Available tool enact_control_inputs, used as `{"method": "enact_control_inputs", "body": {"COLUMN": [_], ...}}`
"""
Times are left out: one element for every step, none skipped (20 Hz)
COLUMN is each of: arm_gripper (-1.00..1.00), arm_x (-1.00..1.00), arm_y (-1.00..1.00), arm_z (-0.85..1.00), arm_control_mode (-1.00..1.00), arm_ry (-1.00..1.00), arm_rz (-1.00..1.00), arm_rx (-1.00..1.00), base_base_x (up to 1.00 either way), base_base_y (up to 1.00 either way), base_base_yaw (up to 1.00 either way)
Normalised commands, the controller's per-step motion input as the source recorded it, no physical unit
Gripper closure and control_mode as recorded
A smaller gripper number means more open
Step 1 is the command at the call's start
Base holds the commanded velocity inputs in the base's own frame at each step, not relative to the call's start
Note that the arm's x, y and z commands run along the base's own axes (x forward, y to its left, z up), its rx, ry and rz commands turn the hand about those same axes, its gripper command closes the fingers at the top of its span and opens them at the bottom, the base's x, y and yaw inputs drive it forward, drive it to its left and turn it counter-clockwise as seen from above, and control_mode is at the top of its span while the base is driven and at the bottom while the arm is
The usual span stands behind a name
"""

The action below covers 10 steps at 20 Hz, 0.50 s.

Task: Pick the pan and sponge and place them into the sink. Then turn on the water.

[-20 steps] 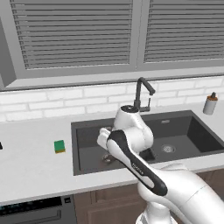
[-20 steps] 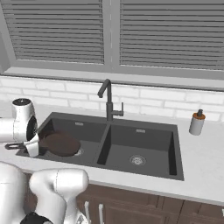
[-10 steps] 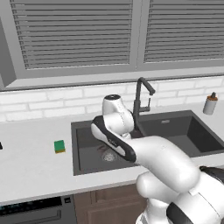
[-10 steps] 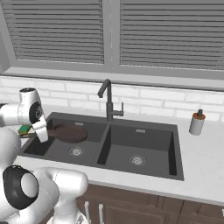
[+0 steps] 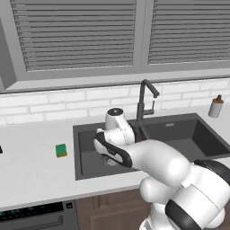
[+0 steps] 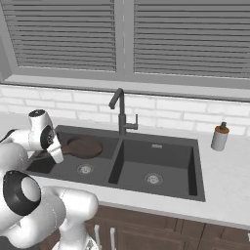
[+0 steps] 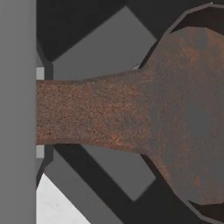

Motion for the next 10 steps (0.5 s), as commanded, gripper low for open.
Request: {"method": "enact_control_inputs", "body": {"arm_gripper": [1.00,1.00,1.00,1.00,1.00,1.00,1.00,1.00,1.00,1.00], "arm_x": [0.18,0.21,0.34,0.38,0.43,0.47,0.50,0.51,0.53,0.52], "arm_y": [-0.31,-0.31,-0.32,-0.29,-0.31,-0.27,-0.18,-0.14,-0.06,-0.04], "arm_z": [-0.43,-0.36,-0.29,-0.27,-0.24,-0.24,-0.24,-0.24,-0.29,-0.32], "arm_control_mode": [-1.00,-1.00,-1.00,-1.00,-1.00,-1.00,-1.00,-1.00,-1.00,-1.00], "arm_ry": [-0.10,-0.06,0.00,0.00,0.00,0.00,0.00,0.01,0.00,0.00], "arm_rz": [0.00,0.00,0.00,0.00,0.00,-0.01,-0.03,-0.04,-0.05,-0.05], "arm_rx": [0.10,0.11,0.13,0.13,0.13,0.11,0.07,0.07,0.05,0.03], "base_base_x": [0.00,0.00,0.00,0.00,0.00,0.00,0.00,0.00,0.00,0.00], "base_base_y": [0.00,0.00,0.00,0.00,0.00,0.00,0.00,0.00,0.00,0.00], "base_base_yaw": [0.00,0.00,0.00,0.00,0.00,0.00,0.00,0.00,0.00,0.00]}}
